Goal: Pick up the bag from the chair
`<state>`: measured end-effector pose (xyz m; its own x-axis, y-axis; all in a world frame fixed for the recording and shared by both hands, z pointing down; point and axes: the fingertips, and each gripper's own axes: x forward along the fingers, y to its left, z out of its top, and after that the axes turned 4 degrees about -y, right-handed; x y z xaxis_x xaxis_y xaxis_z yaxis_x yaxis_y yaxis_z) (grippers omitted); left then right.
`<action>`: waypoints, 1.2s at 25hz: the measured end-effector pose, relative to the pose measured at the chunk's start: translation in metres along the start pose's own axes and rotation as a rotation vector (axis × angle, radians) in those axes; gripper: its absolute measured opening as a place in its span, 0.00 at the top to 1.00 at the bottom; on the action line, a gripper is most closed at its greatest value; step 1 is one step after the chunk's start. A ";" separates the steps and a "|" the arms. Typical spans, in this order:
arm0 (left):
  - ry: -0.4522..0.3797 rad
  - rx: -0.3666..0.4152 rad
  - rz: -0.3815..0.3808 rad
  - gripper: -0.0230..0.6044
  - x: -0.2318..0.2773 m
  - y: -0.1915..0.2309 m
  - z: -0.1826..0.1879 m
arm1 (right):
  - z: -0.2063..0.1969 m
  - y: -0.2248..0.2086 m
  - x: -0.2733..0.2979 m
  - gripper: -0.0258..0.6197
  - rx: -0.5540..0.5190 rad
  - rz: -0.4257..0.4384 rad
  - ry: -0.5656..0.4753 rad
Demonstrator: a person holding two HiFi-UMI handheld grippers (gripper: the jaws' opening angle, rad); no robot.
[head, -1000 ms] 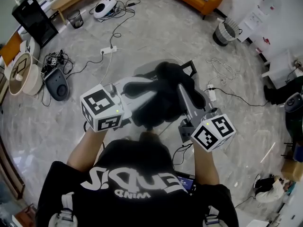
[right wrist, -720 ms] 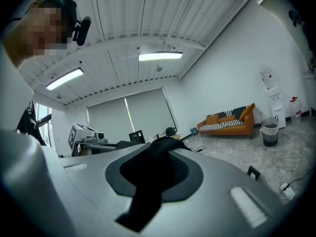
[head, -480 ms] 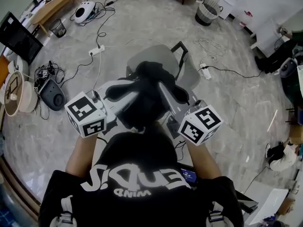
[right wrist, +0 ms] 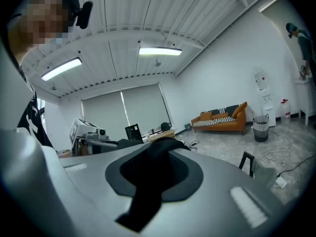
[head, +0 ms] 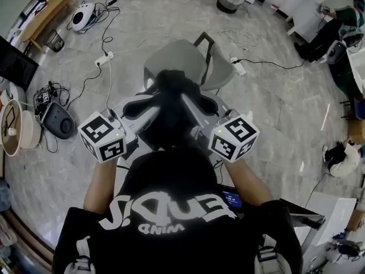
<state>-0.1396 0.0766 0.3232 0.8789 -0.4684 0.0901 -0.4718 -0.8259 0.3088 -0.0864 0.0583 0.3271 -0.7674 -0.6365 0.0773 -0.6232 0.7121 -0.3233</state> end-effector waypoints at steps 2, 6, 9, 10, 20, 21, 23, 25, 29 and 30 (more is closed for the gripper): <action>0.010 0.000 -0.008 0.89 -0.001 -0.003 -0.006 | -0.006 0.001 -0.004 0.88 0.002 -0.014 0.000; 0.041 -0.006 -0.016 0.89 -0.003 -0.007 -0.023 | -0.024 0.005 -0.010 0.88 0.005 -0.036 0.016; 0.064 -0.011 -0.013 0.89 0.001 -0.012 -0.037 | -0.038 0.002 -0.019 0.88 0.019 -0.055 0.033; 0.069 -0.013 -0.015 0.89 0.001 -0.012 -0.041 | -0.042 0.002 -0.021 0.88 0.024 -0.062 0.035; 0.083 -0.045 -0.024 0.89 -0.007 -0.010 -0.057 | -0.060 0.009 -0.019 0.88 0.039 -0.087 0.053; 0.084 -0.046 -0.024 0.89 -0.007 -0.010 -0.058 | -0.062 0.008 -0.020 0.88 0.040 -0.089 0.053; 0.084 -0.049 -0.023 0.89 -0.006 -0.010 -0.061 | -0.065 0.007 -0.020 0.89 0.043 -0.092 0.054; 0.083 -0.054 -0.020 0.89 -0.004 -0.010 -0.063 | -0.067 0.006 -0.021 0.89 0.043 -0.094 0.055; 0.077 -0.064 -0.008 0.89 -0.002 -0.009 -0.063 | -0.066 0.004 -0.022 0.89 0.048 -0.098 0.052; 0.076 -0.065 -0.007 0.89 -0.001 -0.009 -0.063 | -0.066 0.003 -0.022 0.89 0.051 -0.099 0.051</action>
<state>-0.1321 0.1041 0.3799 0.8860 -0.4356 0.1589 -0.4625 -0.8058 0.3699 -0.0817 0.0941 0.3867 -0.7102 -0.6860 0.1582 -0.6886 0.6301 -0.3588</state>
